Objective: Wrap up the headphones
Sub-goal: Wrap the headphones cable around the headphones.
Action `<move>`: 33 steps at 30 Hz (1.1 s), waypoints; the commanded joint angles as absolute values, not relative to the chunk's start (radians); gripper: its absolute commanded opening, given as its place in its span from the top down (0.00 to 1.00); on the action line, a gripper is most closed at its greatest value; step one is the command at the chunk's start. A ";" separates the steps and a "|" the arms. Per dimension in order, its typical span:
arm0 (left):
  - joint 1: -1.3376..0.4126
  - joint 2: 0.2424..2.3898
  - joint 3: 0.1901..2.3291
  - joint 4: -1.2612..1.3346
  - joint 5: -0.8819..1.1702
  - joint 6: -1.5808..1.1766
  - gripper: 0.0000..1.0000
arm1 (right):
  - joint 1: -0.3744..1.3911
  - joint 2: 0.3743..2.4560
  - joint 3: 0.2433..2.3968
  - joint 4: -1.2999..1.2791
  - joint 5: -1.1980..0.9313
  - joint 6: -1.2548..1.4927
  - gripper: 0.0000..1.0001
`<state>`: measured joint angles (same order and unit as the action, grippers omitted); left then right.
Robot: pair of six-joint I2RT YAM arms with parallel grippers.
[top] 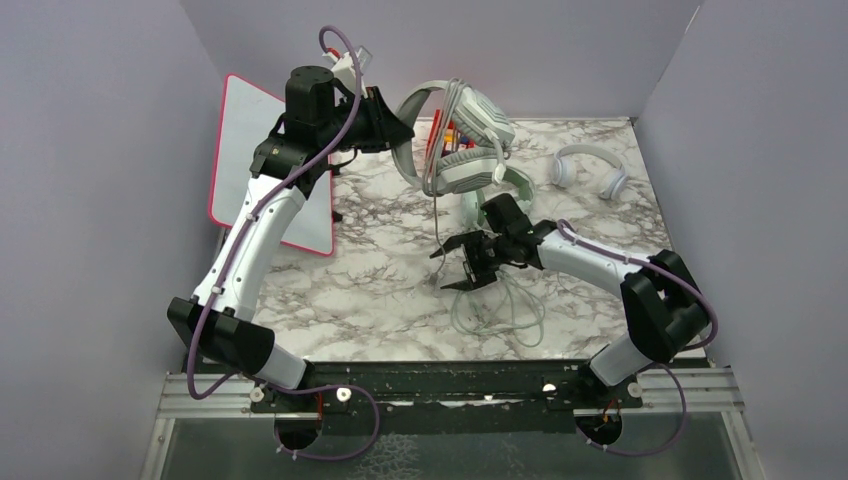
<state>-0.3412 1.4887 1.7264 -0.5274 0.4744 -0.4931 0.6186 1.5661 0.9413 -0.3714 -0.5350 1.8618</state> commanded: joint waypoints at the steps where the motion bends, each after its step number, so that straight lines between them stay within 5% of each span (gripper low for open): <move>1: -0.338 1.446 1.743 -0.460 0.524 -0.544 1.00 | 0.637 1.563 0.944 -0.342 -0.488 1.923 0.33; 13: -0.337 1.386 1.691 -0.456 0.595 -0.574 1.00 | 0.639 1.533 0.879 -0.198 -0.360 1.940 0.99; 21: -0.337 1.253 1.575 -0.466 0.708 -0.599 1.00 | 0.614 1.352 0.867 -0.220 0.069 1.616 1.00; 28: -0.347 1.166 1.415 -0.454 0.826 -0.592 1.00 | 0.545 1.239 0.873 0.142 0.070 1.063 1.00; 33: -0.411 1.116 1.252 -0.458 0.782 -0.567 1.00 | 0.445 1.238 0.956 0.327 -0.198 0.713 1.00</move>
<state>-0.3561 1.1740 1.3426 -0.4915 0.7216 -0.5377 0.5175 1.2469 0.8856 0.1059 -0.0605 1.1023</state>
